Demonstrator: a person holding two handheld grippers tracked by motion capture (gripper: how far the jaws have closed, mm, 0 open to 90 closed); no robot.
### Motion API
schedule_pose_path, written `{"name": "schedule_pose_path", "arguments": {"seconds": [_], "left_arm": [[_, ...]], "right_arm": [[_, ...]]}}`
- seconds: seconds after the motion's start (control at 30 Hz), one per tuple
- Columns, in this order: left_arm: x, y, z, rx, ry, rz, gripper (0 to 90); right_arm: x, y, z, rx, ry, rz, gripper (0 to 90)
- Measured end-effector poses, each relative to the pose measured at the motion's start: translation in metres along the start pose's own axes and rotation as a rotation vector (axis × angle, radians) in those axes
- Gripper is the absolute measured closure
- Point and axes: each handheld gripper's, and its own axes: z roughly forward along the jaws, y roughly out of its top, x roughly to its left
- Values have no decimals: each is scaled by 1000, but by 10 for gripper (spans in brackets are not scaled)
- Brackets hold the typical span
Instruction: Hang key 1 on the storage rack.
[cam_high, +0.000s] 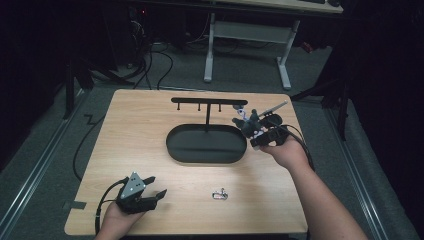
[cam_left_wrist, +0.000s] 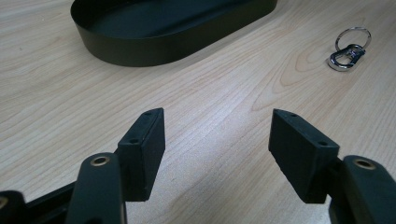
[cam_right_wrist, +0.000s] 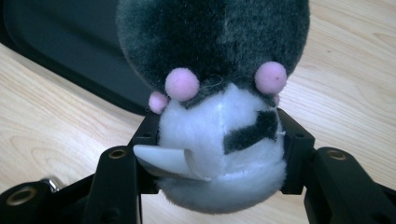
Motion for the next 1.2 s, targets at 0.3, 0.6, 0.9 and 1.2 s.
{"name": "schedule_pose_path", "arguments": {"seconds": [0.3,0.6,0.9,1.2], "left_arm": [[0,0,0,9,-6,5,369],[0,0,1,8,-4,8,370],[-1,1,3,12,-6,9,369],[-4,1,6,17,-10,11,369]], "right_arm": [[7,3,37,-39,11,24,460],[11,5,46,-30,-6,30,346],[15,-22,15,-127,-25,4,377],[25,-79,15,-273,-13,-8,392]]}}
